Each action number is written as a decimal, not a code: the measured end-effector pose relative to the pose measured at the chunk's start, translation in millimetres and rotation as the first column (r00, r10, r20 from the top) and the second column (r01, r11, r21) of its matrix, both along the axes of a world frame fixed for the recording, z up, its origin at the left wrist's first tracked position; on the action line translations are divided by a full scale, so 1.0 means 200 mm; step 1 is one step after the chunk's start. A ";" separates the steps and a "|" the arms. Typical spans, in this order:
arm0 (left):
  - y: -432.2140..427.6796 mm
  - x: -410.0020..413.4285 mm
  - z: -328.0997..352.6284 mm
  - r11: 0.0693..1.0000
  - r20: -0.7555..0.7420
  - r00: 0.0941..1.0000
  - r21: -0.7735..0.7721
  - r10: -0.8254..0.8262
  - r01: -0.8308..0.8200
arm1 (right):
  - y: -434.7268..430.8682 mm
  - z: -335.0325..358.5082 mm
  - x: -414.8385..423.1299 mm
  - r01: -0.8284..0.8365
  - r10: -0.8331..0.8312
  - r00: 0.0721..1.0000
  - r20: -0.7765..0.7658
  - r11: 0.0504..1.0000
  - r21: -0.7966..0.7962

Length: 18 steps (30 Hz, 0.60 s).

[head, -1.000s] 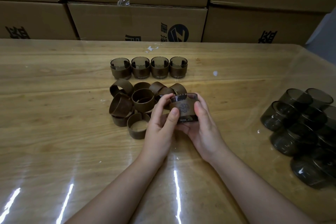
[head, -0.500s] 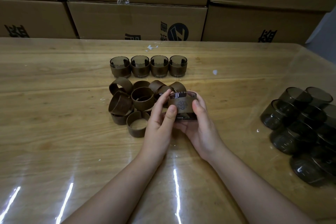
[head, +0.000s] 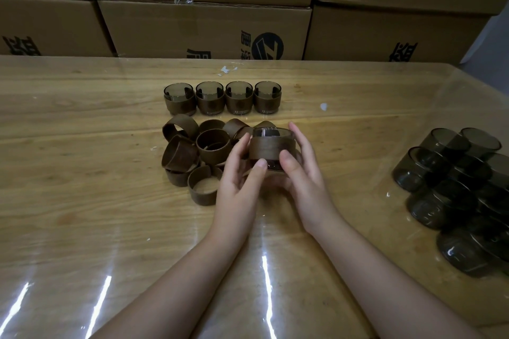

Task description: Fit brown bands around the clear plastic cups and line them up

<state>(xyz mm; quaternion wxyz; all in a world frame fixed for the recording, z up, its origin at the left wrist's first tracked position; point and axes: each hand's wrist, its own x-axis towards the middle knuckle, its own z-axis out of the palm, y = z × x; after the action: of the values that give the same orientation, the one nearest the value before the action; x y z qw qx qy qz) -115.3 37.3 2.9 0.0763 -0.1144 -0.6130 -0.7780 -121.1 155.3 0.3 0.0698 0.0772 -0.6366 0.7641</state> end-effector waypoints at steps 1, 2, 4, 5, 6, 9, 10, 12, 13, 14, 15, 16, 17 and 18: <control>0.00 0.00 0.01 1.000 0.003 1.000 0.010 -0.020 0.020 | 0.00 0.01 0.00 -0.001 0.001 1.000 -0.002 1.000 0.010; 0.00 0.01 0.01 0.999 0.003 0.999 0.023 -0.040 0.040 | 0.00 0.01 0.00 0.000 0.000 1.000 -0.007 1.000 0.020; -0.01 0.01 0.02 0.996 0.003 0.997 0.044 -0.076 0.076 | 0.00 0.01 0.01 0.009 -0.008 1.000 -0.027 0.999 0.053; -0.01 0.01 0.02 0.995 0.003 0.996 0.043 -0.086 0.086 | 0.00 0.02 0.01 0.007 -0.005 0.999 -0.040 0.997 0.070; -0.01 0.01 0.02 0.995 0.004 0.996 0.036 -0.088 0.088 | -0.01 0.02 0.01 0.000 0.005 0.999 -0.052 0.996 0.086; -0.02 0.00 0.01 0.997 0.013 0.997 0.004 -0.074 0.074 | -0.01 0.01 0.01 -0.010 0.019 0.997 -0.072 0.993 0.118; -0.02 0.00 0.01 0.997 0.015 0.997 -0.001 -0.075 0.075 | -0.01 0.01 0.01 -0.007 0.017 0.997 -0.075 0.992 0.126; -0.02 -0.01 0.01 0.996 0.019 0.996 0.007 -0.089 0.088 | -0.01 0.00 0.01 0.002 0.009 0.997 -0.077 0.990 0.138; -0.03 -0.01 0.01 0.995 0.020 0.995 0.010 -0.095 0.095 | -0.01 0.00 0.01 0.006 0.005 0.997 -0.078 0.989 0.145; -0.03 -0.01 0.01 0.995 0.021 0.995 0.010 -0.100 0.100 | -0.01 0.00 0.01 0.008 0.004 0.997 -0.078 0.988 0.153; -0.03 -0.01 0.01 0.994 0.024 0.994 0.009 -0.106 0.106 | -0.01 0.00 0.01 0.008 0.004 0.997 -0.078 0.987 0.159; -0.03 -0.01 0.00 0.994 0.027 0.993 0.011 -0.111 0.111 | -0.01 0.00 0.01 0.009 0.004 0.997 -0.079 0.987 0.162; -0.03 -0.01 0.00 0.993 0.031 0.993 0.015 -0.114 0.113 | -0.01 0.00 0.01 0.010 0.004 0.997 -0.083 0.986 0.164; -0.03 -0.02 0.00 0.993 0.033 0.993 0.018 -0.115 0.114 | -0.02 0.00 0.01 0.012 0.003 0.996 -0.086 0.986 0.167</control>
<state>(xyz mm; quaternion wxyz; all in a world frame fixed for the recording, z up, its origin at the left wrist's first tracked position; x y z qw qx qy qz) -118.4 31.3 3.0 0.0219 -0.1353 -0.6004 -0.7879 -119.9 152.2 -0.2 0.0922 0.1144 -0.6950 0.7038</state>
